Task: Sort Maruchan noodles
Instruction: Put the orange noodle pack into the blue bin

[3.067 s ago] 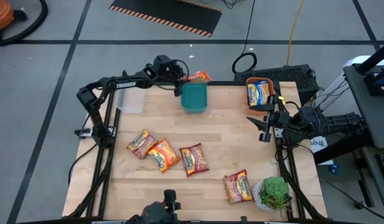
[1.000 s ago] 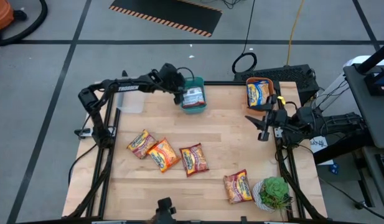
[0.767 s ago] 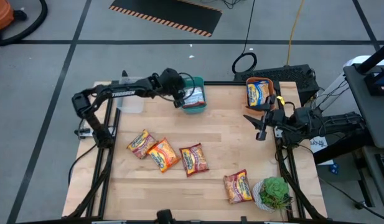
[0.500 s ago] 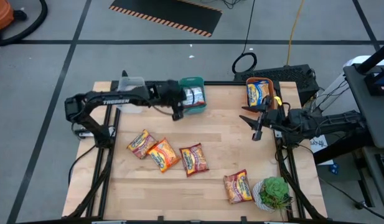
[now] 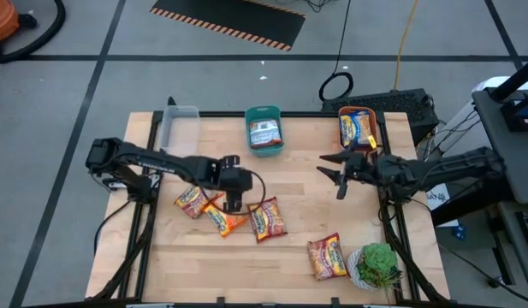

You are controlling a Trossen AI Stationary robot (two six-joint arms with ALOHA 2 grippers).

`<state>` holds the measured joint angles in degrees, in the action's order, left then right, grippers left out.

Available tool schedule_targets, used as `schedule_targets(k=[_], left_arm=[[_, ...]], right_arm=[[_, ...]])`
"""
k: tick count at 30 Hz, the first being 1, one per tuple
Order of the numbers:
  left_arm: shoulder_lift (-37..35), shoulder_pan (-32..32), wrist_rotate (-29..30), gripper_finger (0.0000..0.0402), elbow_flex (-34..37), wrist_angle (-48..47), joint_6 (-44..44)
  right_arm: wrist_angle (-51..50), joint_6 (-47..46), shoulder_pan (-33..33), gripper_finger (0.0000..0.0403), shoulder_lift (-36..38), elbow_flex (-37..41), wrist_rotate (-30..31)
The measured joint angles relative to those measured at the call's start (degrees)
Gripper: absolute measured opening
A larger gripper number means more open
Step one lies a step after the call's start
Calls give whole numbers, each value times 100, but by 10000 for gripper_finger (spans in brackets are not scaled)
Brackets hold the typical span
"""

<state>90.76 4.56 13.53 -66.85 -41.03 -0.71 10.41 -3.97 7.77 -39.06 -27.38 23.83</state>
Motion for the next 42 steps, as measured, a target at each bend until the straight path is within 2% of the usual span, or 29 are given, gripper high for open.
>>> schedule_targets(k=[7, 13, 24, 30, 42], left_arm=[[0, 232, 178, 200, 300, 91, -855], [0, 97, 279, 200, 723, 82, -2784], [0, 61, 314, 200, 1120, 82, -5059], [0, 66, 301, 200, 1444, 178, -5626], [0, 94, 454, 200, 1478, 520, -5659]], right_arm=[[-1, -622, 546, 160, -405, 0, -167], [-3, -1084, 1116, 160, -619, 2, -452], [188, -1662, 1710, 160, -924, 2, -447], [320, -1956, 1976, 160, -1036, 2, -449], [626, -1736, 2087, 160, -1037, 2, -421]])
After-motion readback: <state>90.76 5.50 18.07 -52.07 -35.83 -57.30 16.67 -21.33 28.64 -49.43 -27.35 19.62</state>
